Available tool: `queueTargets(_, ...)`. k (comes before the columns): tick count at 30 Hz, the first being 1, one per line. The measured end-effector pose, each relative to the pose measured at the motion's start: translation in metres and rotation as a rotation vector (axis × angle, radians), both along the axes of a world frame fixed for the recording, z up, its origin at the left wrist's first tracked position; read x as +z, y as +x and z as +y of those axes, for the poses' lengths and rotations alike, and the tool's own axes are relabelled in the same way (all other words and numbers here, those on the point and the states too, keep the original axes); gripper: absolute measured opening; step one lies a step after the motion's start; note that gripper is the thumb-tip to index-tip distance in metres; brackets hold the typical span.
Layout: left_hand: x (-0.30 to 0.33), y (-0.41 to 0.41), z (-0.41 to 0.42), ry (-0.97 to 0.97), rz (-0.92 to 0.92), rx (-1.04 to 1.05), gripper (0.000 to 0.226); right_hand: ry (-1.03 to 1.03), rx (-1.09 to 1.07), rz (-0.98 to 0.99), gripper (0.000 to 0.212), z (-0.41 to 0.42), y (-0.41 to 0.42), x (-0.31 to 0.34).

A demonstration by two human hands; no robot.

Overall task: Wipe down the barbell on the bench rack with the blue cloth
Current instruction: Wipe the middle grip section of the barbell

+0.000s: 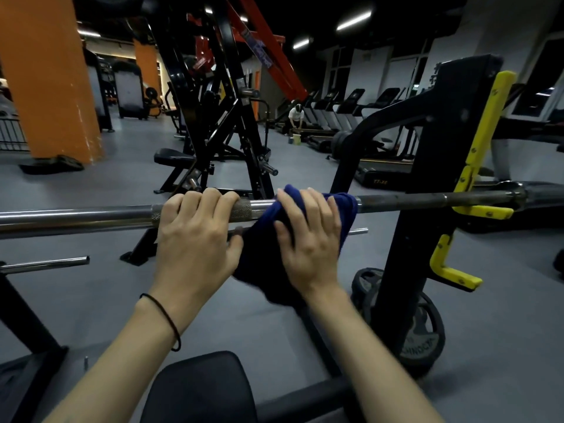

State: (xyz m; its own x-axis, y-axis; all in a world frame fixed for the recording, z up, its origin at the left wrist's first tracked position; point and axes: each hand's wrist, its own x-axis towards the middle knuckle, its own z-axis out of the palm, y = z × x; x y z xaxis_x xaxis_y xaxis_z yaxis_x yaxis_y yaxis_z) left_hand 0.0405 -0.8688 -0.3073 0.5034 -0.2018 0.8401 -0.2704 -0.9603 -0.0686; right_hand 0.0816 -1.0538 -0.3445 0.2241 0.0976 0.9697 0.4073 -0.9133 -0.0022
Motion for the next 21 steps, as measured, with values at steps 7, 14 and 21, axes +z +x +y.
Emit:
queueTargets(7, -0.001, 0.003, -0.006, -0.029, -0.003, 0.046, 0.039, 0.354, -0.093, 0.014, 0.048, -0.045, 0.018, 0.005)
queueTargets(14, 0.002, 0.005, -0.006, -0.008, -0.029, 0.08, 0.028, -0.043, 0.012, 0.056, 0.05, 0.002, -0.006, 0.012)
queueTargets(21, 0.007, 0.019, -0.001, 0.087, -0.178, 0.167, 0.011, 0.202, -0.132, 0.069, 0.049, -0.075, 0.011, 0.009)
